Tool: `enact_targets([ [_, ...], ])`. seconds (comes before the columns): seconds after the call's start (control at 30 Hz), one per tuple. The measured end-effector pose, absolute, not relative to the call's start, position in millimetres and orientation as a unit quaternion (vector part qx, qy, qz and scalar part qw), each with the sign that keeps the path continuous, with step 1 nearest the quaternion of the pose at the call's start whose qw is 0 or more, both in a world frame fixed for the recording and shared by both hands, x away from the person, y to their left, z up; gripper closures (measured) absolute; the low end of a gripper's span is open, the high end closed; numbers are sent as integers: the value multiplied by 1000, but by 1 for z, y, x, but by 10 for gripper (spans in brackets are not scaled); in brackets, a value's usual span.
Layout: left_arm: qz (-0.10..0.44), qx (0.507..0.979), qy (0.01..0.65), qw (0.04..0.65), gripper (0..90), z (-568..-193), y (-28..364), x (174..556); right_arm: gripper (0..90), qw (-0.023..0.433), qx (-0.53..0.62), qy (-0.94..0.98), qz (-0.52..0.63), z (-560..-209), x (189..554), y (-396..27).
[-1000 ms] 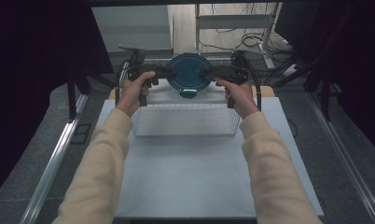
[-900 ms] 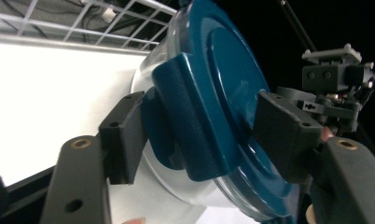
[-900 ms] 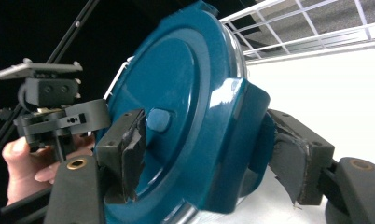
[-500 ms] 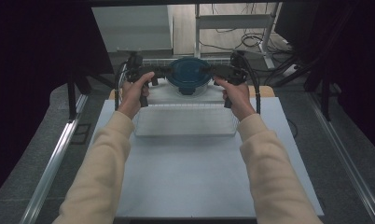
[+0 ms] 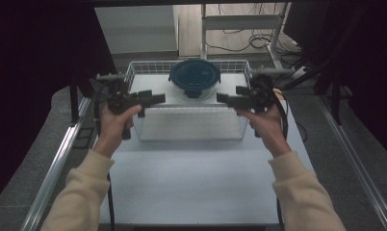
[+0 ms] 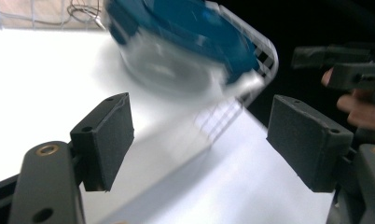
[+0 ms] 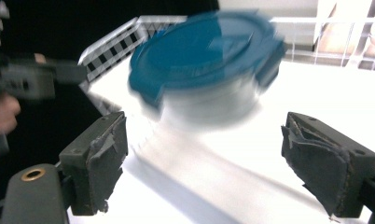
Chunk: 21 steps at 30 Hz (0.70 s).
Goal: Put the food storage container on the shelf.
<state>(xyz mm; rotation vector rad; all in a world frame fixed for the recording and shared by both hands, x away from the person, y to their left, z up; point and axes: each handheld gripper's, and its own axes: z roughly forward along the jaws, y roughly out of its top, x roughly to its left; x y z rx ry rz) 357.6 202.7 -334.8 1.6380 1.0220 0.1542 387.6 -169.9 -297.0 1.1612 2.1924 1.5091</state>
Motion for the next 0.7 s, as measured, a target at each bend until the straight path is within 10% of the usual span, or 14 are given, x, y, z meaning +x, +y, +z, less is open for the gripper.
enact_targets([
  [0.7,57,766,447,459,243,-484,186,232,158,128,381,789,464,-459,264,-246],
])
